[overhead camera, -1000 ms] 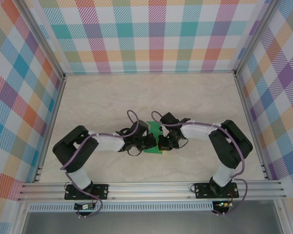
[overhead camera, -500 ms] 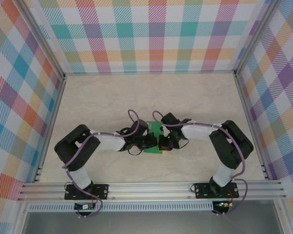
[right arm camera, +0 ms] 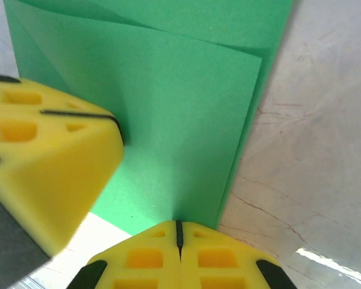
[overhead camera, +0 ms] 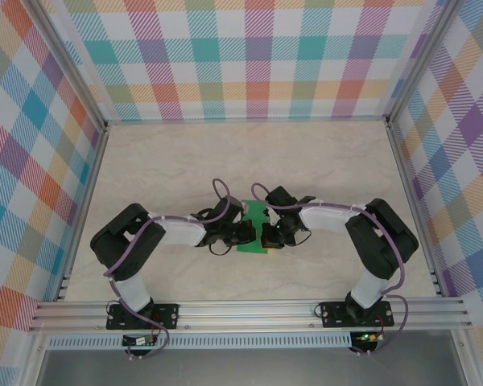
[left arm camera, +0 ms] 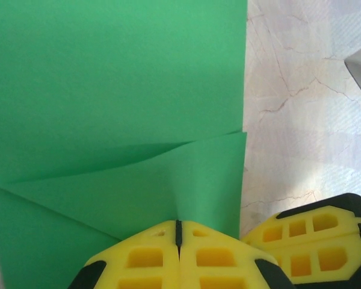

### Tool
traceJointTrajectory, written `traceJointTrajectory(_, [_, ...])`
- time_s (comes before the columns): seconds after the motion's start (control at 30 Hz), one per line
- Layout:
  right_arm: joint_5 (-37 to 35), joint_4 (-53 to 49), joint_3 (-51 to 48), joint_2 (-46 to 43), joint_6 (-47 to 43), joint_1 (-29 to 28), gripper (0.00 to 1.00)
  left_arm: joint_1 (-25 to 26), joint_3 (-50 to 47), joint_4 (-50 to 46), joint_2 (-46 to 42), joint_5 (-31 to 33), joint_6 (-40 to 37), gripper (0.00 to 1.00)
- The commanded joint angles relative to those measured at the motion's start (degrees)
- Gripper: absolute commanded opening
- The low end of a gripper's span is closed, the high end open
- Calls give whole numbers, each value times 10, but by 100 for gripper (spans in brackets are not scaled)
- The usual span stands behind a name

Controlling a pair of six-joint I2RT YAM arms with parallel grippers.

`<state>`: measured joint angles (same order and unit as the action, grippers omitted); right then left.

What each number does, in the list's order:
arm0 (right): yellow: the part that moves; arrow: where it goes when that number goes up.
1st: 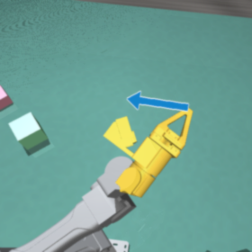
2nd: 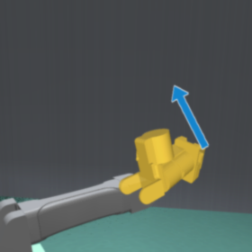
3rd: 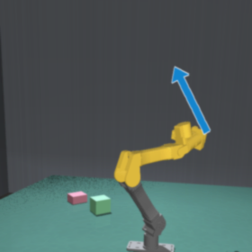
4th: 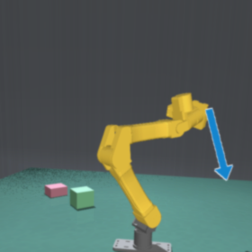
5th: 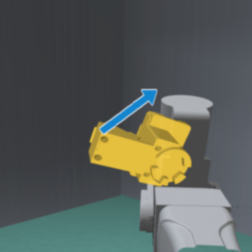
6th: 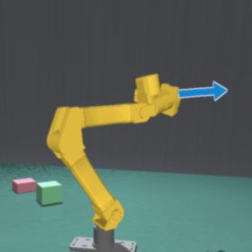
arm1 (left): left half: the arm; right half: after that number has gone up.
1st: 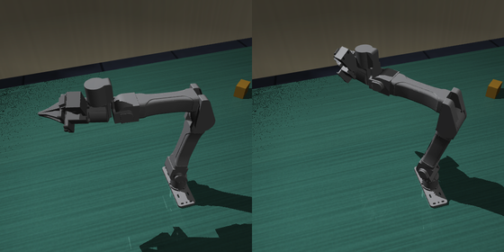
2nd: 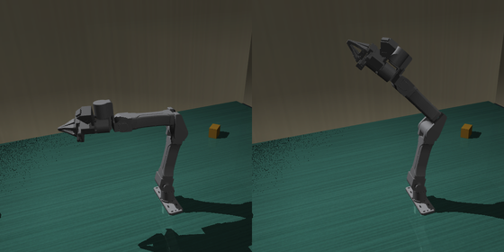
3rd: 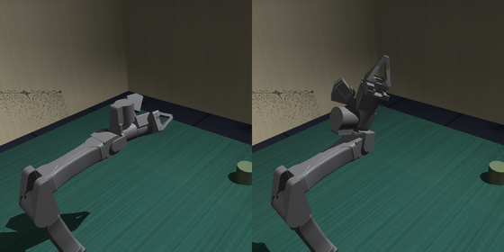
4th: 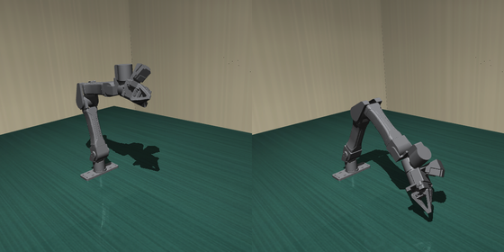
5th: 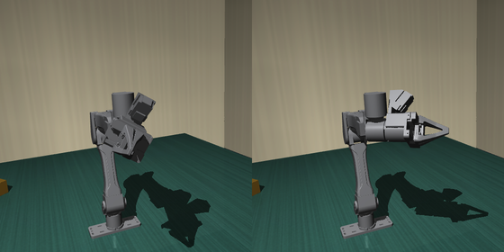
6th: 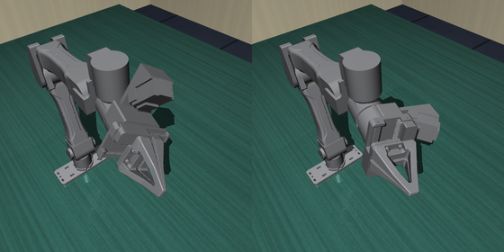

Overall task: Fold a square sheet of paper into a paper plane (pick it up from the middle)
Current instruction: Fold the triangle a second time at the center of the table, then turn over the paper at the center of the table.

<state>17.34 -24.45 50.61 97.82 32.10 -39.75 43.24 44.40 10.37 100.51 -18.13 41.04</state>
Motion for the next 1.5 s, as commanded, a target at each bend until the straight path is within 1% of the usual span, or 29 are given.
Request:
traceJointTrajectory(0.0, [-50, -67, -44, 37, -8, -7, 5, -46, 0, -67, 3, 53, -37, 0])
traceJointTrajectory(0.23, [-53, -69, -45, 36, -7, -7, 5, -110, 23, -94, 13, 55, -84, 0])
traceJointTrajectory(0.4, [-46, -69, -41, 31, -8, -7, 5, -165, 10, -85, 20, 33, -112, 0])
traceJointTrajectory(0.5, [-34, -68, -33, 25, -2, -6, 5, -179, 17, -91, 5, 19, -118, 1])
traceJointTrajectory(0.57, [-24, -62, -19, 10, 7, -7, 7, -179, 24, -98, -15, 13, -116, 2])
traceJointTrajectory(0.63, [-16, -53, 5, -16, 17, -7, 11, -179, 30, -104, -41, 2, -105, 5])
traceJointTrajectory(0.67, [-17, -48, 16, -28, 22, -7, 13, -179, 32, -105, -51, -5, -99, 7])
traceJointTrajectory(0.7, [-19, -38, 27, -42, 26, -4, 16, -178, 33, -109, -64, -11, -91, 12])
traceJointTrajectory(0.87, [-30, 4, 44, -83, 38, 28, 30, -174, 14, -130, -127, -9, -45, 41])
traceJointTrajectory(0.9, [-31, 7, 43, -82, 33, 38, 34, -173, 9, -135, -139, -7, -36, 44])
traceJointTrajectory(1.03, [-17, 18, 46, -61, -8, 59, 45, -161, -16, -136, -176, -9, 0, 52])
traceJointTrajectory(1.1, [-4, 26, 49, -46, -24, 66, 48, -152, -25, -131, -186, -14, 17, 55])
traceJointTrajectory(1.2, [21, 39, 56, -20, -40, 75, 49, -135, -43, -107, -192, -19, 48, 61])
traceJointTrajectory(1.33, [49, 49, 67, 9, -57, 77, 48, -117, -56, -79, -186, -24, 82, 65])
traceJointTrajectory(1.43, [63, 49, 72, 24, -70, 76, 37, -105, -61, -50, -174, -36, 99, 71])
traceJointTrajectory(1.47, [67, 52, 72, 26, -74, 77, 35, -102, -62, -41, -169, -43, 102, 72])
